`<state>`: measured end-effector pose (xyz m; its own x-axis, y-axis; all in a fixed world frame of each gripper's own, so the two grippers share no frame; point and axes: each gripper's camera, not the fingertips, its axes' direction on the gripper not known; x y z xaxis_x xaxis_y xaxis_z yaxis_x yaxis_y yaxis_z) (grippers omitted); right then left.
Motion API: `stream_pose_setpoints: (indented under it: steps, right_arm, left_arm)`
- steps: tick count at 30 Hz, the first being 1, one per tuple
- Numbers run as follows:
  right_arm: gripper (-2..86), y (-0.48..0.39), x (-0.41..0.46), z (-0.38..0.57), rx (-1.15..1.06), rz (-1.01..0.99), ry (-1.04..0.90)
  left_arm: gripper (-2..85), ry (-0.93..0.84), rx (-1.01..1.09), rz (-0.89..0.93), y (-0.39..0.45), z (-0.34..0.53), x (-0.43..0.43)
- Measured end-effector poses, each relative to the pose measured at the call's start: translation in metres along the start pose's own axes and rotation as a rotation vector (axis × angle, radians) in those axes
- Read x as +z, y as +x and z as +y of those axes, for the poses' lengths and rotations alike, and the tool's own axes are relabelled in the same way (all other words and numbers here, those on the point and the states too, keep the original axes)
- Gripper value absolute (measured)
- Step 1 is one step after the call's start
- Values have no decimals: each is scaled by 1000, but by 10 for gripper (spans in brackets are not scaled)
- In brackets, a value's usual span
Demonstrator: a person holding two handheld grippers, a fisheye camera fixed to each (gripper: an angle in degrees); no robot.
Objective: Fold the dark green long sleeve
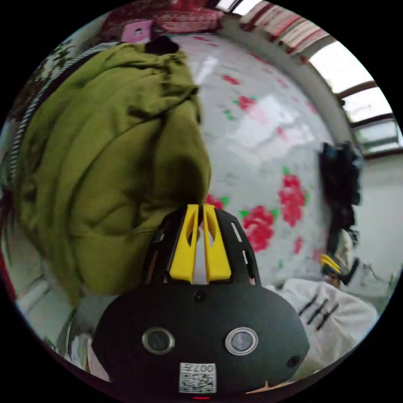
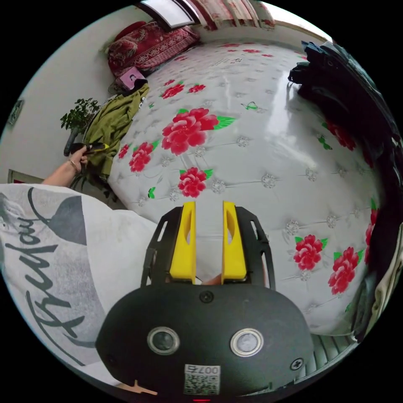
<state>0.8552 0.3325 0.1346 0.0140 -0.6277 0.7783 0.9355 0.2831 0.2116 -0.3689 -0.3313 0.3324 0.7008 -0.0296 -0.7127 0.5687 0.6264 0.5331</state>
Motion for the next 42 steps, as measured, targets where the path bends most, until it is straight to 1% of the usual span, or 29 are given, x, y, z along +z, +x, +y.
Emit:
stream_pose_setpoints:
  steps: [2, 5, 6, 7, 8, 9, 10, 12, 13, 14, 15, 17, 18, 20, 22, 24, 25, 27, 28, 29, 30, 32, 34, 36, 38, 39, 40, 41, 42]
  right_arm:
    - [54, -3, -1, -4, 11, -8, 24]
    - [57, -5, -1, -11, 28, -21, 56]
    - [59, -6, -2, -14, 32, -33, 72]
    - [61, -6, -4, -16, 35, -42, 98]
    - [61, -6, -6, -17, 37, -43, 112]
    - [63, -5, -11, -19, 44, -39, 141]
    - [65, -2, -19, -20, 57, -28, 177]
    - [67, 7, -34, -20, 91, 0, 243]
    - [69, 16, -46, -16, 127, 20, 290]
    - [70, 21, -51, -14, 148, 27, 312]
    - [71, 32, -62, -7, 194, 34, 348]
    - [75, 49, -74, 7, 266, 37, 392]
    - [78, 57, -77, 18, 300, 38, 407]
    - [82, 65, -75, 32, 344, 44, 408]
    - [90, 68, -57, 41, 362, 12, 367]
    - [98, 67, -39, 37, 355, -9, 320]
    - [102, 64, -28, 30, 338, -31, 295]
    - [109, 57, -14, 12, 295, -67, 269]
    - [113, 50, -4, -4, 261, -90, 250]
    - [115, 45, 0, -14, 241, -103, 240]
    - [119, 31, 10, -35, 186, -127, 220]
    - [125, 2, 25, -68, 83, -135, 188]
    - [134, -50, 49, -110, -79, -127, 141]
    - [143, -91, 72, -137, -191, -101, 91]
    - [155, -128, 100, -160, -273, -29, 36]
    - [159, -148, 121, -174, -304, 54, -6]
    - [160, -163, 144, -187, -327, 120, -68]
    - [156, -167, 155, -193, -333, 135, -109]
    - [149, -171, 178, -202, -337, 137, -196]
  left_arm:
    - [-7, 32, 120, 238, 32, 3, 4]
    - [-9, -5, 348, 262, 108, 2, 24]
    - [-9, -3, 449, 348, 143, 3, 30]
    - [-9, -8, 495, 407, 162, 3, 33]
    - [-9, -44, 592, 517, 206, 5, 41]
    - [-8, -102, 716, 577, 260, 11, 49]
    - [-8, -135, 792, 582, 289, 17, 52]
    - [-5, -292, 1147, 612, 404, 62, 64]
    - [-2, -333, 1228, 629, 428, 76, 65]
    - [2, -398, 1374, 665, 466, 104, 64]
    - [10, -431, 1477, 698, 489, 128, 61]
    - [28, -469, 1565, 706, 498, 152, 58]
    - [38, -479, 1588, 710, 489, 157, 57]
    - [46, -457, 1561, 659, 460, 147, 56]
    - [52, -410, 1415, 597, 415, 117, 55]
    - [61, -304, 1096, 545, 324, 62, 41]
    - [63, -265, 1003, 511, 296, 48, 36]
    - [71, -81, 645, 334, 177, 10, 3]
    - [73, -34, 553, 272, 148, 5, -7]
    - [79, 43, 374, 155, 93, -2, -27]
    - [85, 102, 246, 61, 47, -3, -46]
    - [97, 139, 111, -34, -3, -2, -65]
    - [110, 141, 65, -110, -30, -1, -72]
    - [120, 66, 39, -163, -50, -1, -55]
    - [124, -30, 22, -141, -57, -1, -29]
    - [121, -75, 37, -158, -57, 1, -11]
    - [112, -60, 41, -211, -54, 4, -9]
    - [95, -25, 67, -354, -44, 11, -9]
    - [88, -28, 113, -429, -36, 16, -4]
